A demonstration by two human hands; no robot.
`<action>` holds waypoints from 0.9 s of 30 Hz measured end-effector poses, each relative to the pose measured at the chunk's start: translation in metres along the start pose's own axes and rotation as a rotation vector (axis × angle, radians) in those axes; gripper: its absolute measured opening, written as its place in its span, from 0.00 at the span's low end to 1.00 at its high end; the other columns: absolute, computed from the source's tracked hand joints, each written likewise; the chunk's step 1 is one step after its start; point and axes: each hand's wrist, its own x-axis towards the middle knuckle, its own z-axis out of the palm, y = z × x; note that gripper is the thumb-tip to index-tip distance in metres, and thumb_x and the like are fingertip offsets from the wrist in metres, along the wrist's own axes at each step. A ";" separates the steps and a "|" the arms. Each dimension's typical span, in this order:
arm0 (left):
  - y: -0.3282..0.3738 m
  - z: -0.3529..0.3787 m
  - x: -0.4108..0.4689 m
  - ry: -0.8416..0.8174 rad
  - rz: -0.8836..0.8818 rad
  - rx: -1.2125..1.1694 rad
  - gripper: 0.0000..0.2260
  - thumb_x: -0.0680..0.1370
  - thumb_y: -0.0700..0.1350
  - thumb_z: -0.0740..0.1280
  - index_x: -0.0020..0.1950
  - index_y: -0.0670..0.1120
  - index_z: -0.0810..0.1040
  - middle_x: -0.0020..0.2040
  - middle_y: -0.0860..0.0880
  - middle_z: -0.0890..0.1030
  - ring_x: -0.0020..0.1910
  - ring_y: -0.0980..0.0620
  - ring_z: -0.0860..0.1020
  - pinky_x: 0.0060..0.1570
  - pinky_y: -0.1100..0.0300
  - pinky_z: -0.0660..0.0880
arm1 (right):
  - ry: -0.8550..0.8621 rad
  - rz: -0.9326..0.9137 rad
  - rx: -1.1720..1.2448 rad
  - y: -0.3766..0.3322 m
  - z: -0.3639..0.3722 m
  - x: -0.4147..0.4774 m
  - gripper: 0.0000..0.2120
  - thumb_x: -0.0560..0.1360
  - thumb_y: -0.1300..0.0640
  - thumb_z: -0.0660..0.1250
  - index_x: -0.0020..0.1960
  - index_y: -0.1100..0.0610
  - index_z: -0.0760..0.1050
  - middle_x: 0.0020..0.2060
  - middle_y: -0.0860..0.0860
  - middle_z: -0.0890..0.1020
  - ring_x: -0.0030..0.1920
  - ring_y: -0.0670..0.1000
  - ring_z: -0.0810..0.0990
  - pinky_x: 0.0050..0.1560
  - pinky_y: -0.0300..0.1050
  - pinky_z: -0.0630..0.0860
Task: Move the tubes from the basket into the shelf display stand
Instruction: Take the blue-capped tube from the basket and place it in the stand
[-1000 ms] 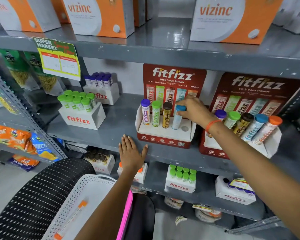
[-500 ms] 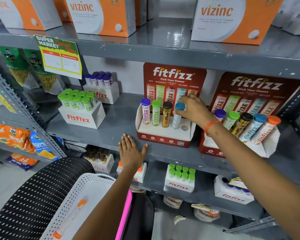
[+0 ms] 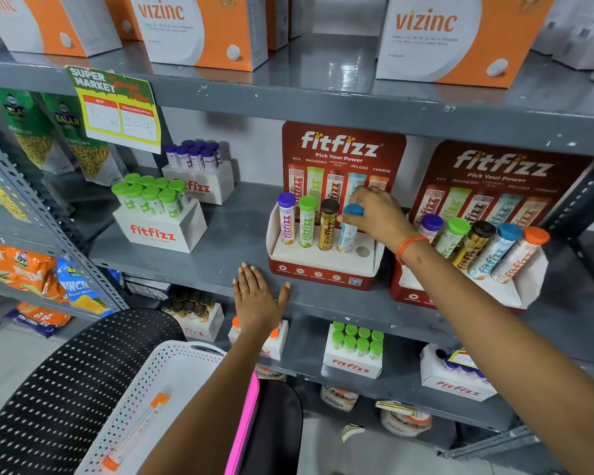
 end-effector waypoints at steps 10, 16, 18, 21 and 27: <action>0.001 -0.002 -0.001 -0.004 -0.004 -0.004 0.44 0.70 0.70 0.36 0.77 0.42 0.40 0.78 0.42 0.42 0.76 0.44 0.41 0.72 0.50 0.38 | -0.064 -0.047 0.106 0.000 -0.002 -0.003 0.22 0.74 0.68 0.66 0.67 0.60 0.68 0.65 0.58 0.76 0.64 0.59 0.75 0.66 0.53 0.72; 0.000 -0.002 -0.001 -0.012 -0.001 -0.024 0.43 0.72 0.70 0.38 0.76 0.41 0.40 0.78 0.42 0.42 0.76 0.44 0.41 0.73 0.50 0.39 | -0.043 -0.030 0.162 -0.006 0.005 -0.010 0.34 0.75 0.64 0.67 0.75 0.55 0.53 0.74 0.57 0.64 0.73 0.59 0.64 0.71 0.60 0.66; -0.003 -0.004 -0.001 -0.016 0.019 -0.039 0.41 0.75 0.68 0.42 0.76 0.40 0.40 0.78 0.41 0.42 0.76 0.44 0.42 0.73 0.50 0.39 | 0.202 -0.115 0.158 -0.016 0.013 -0.020 0.32 0.75 0.58 0.68 0.74 0.57 0.56 0.73 0.59 0.64 0.73 0.59 0.62 0.71 0.59 0.66; -0.013 -0.014 -0.006 0.060 0.045 -0.169 0.37 0.78 0.64 0.48 0.76 0.38 0.44 0.78 0.40 0.46 0.77 0.44 0.45 0.75 0.51 0.42 | 0.490 -0.194 0.271 -0.044 0.032 -0.037 0.21 0.76 0.59 0.65 0.67 0.61 0.68 0.64 0.61 0.72 0.67 0.56 0.69 0.68 0.50 0.68; -0.104 -0.008 -0.069 0.350 -0.038 -0.266 0.29 0.79 0.55 0.55 0.74 0.37 0.59 0.74 0.39 0.62 0.74 0.42 0.59 0.73 0.49 0.51 | 0.333 -0.397 0.422 -0.118 0.142 -0.076 0.14 0.76 0.62 0.63 0.60 0.64 0.73 0.57 0.61 0.75 0.60 0.55 0.71 0.66 0.45 0.67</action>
